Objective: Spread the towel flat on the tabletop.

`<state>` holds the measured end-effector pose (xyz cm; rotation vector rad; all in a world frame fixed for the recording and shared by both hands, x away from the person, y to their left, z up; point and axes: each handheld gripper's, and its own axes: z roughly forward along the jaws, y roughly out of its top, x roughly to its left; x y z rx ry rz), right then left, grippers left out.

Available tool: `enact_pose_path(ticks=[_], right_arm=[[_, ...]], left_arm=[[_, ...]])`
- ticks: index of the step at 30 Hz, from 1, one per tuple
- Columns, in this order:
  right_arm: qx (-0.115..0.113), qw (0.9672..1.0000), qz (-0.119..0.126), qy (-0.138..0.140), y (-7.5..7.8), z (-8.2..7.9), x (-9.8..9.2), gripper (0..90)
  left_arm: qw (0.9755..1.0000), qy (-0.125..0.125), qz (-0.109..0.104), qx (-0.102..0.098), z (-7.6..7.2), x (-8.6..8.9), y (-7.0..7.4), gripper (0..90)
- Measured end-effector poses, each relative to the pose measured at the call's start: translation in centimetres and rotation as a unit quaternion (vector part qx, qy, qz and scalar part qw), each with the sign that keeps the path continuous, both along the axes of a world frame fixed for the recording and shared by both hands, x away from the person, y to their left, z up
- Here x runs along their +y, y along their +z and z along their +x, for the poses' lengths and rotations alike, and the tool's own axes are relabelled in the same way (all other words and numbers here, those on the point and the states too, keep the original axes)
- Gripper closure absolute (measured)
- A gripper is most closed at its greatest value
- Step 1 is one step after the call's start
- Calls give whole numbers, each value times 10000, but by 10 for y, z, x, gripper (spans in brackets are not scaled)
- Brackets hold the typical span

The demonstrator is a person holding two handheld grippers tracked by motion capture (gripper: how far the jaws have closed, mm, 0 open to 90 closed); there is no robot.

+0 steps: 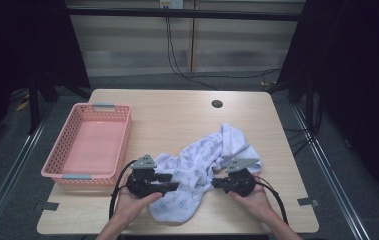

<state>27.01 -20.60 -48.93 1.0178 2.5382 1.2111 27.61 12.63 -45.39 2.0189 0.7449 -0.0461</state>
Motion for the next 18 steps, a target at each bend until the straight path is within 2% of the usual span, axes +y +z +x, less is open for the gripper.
enact_pose_path(ticks=[3,4,5,6,7,8,9,10,11,12,13,14,16,18], right_arm=[[-203,9987,263,-386,12,6,-31,867],[-250,9979,244,-549,14,7,-42,868],[-336,9955,137,-879,14,11,-62,868],[-330,9943,125,-1003,13,12,-69,868],[-330,9943,125,-1003,13,12,-69,868],[-297,9905,-45,-1344,9,15,-87,862],[-262,9891,-89,-1446,8,15,-92,850],[-252,9887,-119,-1475,7,13,-96,806],[-252,9887,-119,-1475,7,13,-96,806],[-275,9882,-83,-1505,9,4,-99,643],[-275,9882,-83,-1505,9,4,-99,643],[-308,9879,-85,-1520,12,-1,-97,592],[-374,9899,127,-1359,19,-17,-90,559],[-387,9919,223,-1191,21,-27,-79,546]], left_arm=[[9999,116,24,4,4,5,-2,549],[9998,174,12,16,5,5,-2,550],[9998,200,48,27,6,5,-4,552],[9998,190,110,-4,7,5,-5,567],[9998,190,110,-4,7,5,-5,584],[9997,169,192,-28,7,4,-6,585],[9994,161,287,-45,7,3,-9,595],[9991,154,400,-69,7,4,-11,607],[9991,154,400,-69,7,4,-11,608],[9990,98,445,-19,6,7,-13,600],[9990,98,445,-19,6,7,-13,576],[9989,7,468,-16,3,11,-16,576],[9981,-88,608,-111,0,17,-21,539],[9979,-75,646,-70,1,15,-24,538]])
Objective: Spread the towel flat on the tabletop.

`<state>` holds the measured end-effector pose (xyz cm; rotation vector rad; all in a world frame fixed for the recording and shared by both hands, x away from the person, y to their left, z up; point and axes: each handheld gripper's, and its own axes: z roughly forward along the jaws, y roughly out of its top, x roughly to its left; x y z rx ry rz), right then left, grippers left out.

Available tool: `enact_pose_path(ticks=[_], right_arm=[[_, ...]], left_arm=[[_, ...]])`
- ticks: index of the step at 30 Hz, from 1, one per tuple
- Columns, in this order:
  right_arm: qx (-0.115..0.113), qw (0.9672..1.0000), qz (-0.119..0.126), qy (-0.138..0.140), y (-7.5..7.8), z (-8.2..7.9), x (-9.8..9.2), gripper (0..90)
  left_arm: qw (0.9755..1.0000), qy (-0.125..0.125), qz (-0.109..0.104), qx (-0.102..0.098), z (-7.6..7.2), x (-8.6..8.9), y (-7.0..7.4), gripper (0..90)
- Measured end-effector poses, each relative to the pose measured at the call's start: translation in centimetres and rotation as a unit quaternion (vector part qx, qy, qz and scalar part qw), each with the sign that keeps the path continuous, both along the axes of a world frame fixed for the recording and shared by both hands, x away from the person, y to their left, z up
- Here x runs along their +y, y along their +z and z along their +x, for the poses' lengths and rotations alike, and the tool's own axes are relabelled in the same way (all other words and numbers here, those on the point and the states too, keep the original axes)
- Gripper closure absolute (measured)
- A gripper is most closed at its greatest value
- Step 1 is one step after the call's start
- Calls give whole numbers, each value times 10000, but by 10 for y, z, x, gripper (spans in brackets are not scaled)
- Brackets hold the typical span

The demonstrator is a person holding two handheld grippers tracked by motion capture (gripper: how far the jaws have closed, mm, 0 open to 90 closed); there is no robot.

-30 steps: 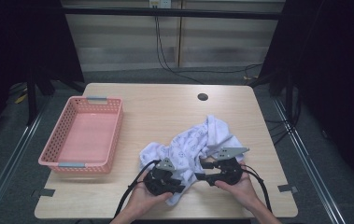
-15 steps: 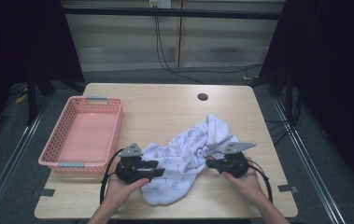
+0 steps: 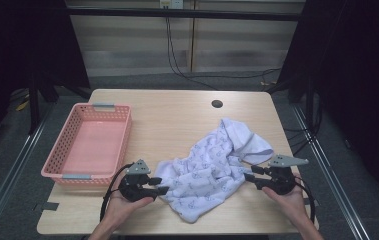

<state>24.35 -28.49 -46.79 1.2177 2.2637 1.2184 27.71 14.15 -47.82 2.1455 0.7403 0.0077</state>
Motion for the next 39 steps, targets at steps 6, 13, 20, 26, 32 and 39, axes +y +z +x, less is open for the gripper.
enact_pose_path(ticks=[6,13,20,26,32,39], right_arm=[[217,9966,-26,797,-6,-7,45,529],[381,9879,34,1504,-10,-21,91,508],[232,9892,187,1436,1,-20,95,474],[27,9940,343,1038,11,-12,73,466],[-185,9970,353,663,21,-17,58,444],[138,9905,670,1190,14,-19,78,401]], left_arm=[[9990,-283,207,273,5,-19,-10,850],[9995,-179,-205,177,7,-22,0,856],[9986,-212,-477,130,14,-24,16,861],[9953,-401,-877,-120,29,-50,47,862],[9984,-209,-517,92,48,-70,24,834],[9976,-180,-509,437,56,-79,-4,812]])
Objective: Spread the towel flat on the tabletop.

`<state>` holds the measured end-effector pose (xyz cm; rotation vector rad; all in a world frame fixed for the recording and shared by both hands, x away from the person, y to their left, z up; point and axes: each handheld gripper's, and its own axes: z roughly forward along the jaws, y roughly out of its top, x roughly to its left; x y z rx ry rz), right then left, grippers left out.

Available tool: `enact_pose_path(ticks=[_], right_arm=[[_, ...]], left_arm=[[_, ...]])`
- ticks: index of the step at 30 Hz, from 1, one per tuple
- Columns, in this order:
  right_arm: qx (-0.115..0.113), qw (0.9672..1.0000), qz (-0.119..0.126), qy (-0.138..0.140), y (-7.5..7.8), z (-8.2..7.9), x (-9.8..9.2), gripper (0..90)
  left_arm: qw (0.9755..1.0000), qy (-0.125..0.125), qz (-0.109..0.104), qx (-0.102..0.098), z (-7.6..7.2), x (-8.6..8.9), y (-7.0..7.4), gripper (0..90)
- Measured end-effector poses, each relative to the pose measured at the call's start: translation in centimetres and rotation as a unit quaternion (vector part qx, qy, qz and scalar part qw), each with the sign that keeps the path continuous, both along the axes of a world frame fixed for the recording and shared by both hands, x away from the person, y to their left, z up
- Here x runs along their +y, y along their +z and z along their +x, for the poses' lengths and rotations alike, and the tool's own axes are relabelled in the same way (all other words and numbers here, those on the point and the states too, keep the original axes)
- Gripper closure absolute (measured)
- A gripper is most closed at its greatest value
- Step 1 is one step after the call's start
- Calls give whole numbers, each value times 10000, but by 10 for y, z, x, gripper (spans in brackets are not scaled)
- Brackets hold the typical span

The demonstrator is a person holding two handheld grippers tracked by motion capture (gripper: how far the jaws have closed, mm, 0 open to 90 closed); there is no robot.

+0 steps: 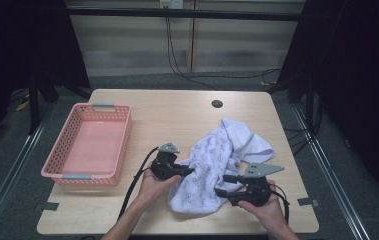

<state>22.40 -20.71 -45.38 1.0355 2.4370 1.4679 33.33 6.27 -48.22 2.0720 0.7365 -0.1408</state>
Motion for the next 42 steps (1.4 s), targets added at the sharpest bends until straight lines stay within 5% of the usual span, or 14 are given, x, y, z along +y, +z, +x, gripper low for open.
enact_pose_path(ticks=[6,10,11,12,13,16,19,22,24,27,29,33,38,42], right_arm=[[252,9949,-234,953,-21,-4,53,346],[283,9929,-529,1028,-32,-3,69,382],[311,9930,-630,948,-36,-1,72,457],[256,9937,-666,867,-36,0,69,698],[165,9945,-597,842,-31,0,64,788],[-10,9979,-364,543,-16,3,47,863],[-194,9998,15,-86,6,14,9,868],[-315,9971,111,-677,16,27,-26,870],[-306,9942,109,-1025,15,38,-45,870],[-212,9882,-58,-1515,2,53,-72,871],[-27,9834,-167,-1808,-10,63,-88,870],[490,9792,-858,-1773,-48,74,-96,794],[454,9810,-768,-1722,-41,69,-89,600],[216,9823,-508,-1792,-22,52,-93,465]], left_arm=[[9997,188,-145,109,6,-7,-1,790],[9992,240,-276,176,9,-7,0,772],[9992,204,-298,179,9,-5,2,756],[9992,221,-313,120,9,-1,4,740],[9985,329,-418,133,9,5,9,721],[9979,428,-483,43,9,13,16,665],[9972,579,-476,-41,11,23,24,573],[9975,501,-424,-263,9,29,35,507],[9973,476,-483,-267,6,35,39,483],[9987,313,-111,-391,-1,37,38,475],[9989,144,-98,-429,-8,39,33,475],[9989,90,-6,-467,-13,36,20,436],[9979,298,20,-576,-1,28,13,457],[9988,155,21,-470,2,28,7,833]])
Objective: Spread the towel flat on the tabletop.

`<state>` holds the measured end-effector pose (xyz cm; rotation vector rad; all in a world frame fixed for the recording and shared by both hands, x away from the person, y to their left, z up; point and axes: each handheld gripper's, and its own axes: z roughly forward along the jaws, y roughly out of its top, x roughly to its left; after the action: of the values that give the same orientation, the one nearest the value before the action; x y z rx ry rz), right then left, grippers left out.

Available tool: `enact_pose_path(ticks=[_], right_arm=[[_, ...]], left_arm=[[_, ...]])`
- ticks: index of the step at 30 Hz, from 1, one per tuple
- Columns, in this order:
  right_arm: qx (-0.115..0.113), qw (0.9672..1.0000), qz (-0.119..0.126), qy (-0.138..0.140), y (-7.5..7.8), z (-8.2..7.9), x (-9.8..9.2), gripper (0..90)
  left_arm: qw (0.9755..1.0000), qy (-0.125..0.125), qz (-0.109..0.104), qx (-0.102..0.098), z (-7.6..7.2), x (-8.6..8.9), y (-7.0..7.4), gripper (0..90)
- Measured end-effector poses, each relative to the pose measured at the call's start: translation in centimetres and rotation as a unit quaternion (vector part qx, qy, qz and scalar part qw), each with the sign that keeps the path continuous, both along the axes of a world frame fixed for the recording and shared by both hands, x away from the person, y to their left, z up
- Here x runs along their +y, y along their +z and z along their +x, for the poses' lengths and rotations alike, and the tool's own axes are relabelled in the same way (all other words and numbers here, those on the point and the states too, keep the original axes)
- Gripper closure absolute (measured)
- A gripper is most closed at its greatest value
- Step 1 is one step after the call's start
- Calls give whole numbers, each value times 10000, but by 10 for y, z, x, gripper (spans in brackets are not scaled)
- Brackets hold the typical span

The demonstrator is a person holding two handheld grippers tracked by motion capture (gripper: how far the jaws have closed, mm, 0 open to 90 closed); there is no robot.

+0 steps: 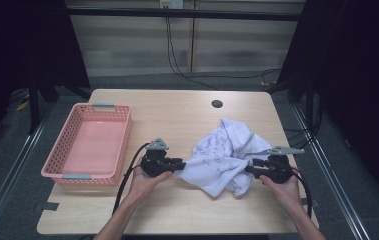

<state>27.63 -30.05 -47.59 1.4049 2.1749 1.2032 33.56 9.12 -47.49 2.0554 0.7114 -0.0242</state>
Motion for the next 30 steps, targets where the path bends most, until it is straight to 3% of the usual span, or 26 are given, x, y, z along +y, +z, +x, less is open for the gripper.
enact_pose_path(ticks=[1,5,6,8,11,13,16,18,21,22,23,24,25,27,29,30], right_arm=[[-156,9999,65,-35,10,-12,-2,438],[-348,9993,138,13,21,-28,-5,419],[-385,9991,179,76,22,-33,-5,427],[-386,9985,291,249,23,-38,-2,432],[-310,9973,300,593,19,-38,16,465],[-175,9949,339,932,15,-34,29,495],[-134,9928,172,1174,10,-27,50,479],[-109,9928,58,1193,6,-20,60,497],[-214,9917,130,1263,10,-14,65,741],[-325,9920,182,1203,16,-13,64,867],[-422,9916,323,1178,23,-11,62,900],[-668,9908,543,1041,41,-8,56,900],[-668,9908,543,1041,41,-8,56,900],[-887,9886,582,1065,60,-6,50,900],[-928,9838,817,1294,70,-6,49,896],[-808,9846,704,1381,65,-8,57,798]], left_arm=[[10000,-56,20,17,-1,0,0,863],[9998,-205,-59,25,-8,3,4,863],[9998,-169,-57,25,-10,4,4,823],[9998,-162,-46,124,-9,6,2,642],[9999,-80,75,103,-8,5,-4,549],[9997,-134,182,76,-8,2,-9,602],[9993,-332,37,141,-10,0,-8,808],[9993,-351,-75,126,-13,0,-2,852],[9993,-311,-206,6,-17,6,13,861],[9992,-293,-270,-52,-18,9,21,863],[9986,-310,-411,-107,-19,13,29,864],[9979,-285,-565,-129,-20,17,37,865],[9977,-300,-574,-187,-20,20,45,865],[9976,-260,-522,-385,-25,25,60,865],[9971,-175,-613,-428,-26,30,71,865],[9968,-105,-664,-435,-26,32,75,865]])
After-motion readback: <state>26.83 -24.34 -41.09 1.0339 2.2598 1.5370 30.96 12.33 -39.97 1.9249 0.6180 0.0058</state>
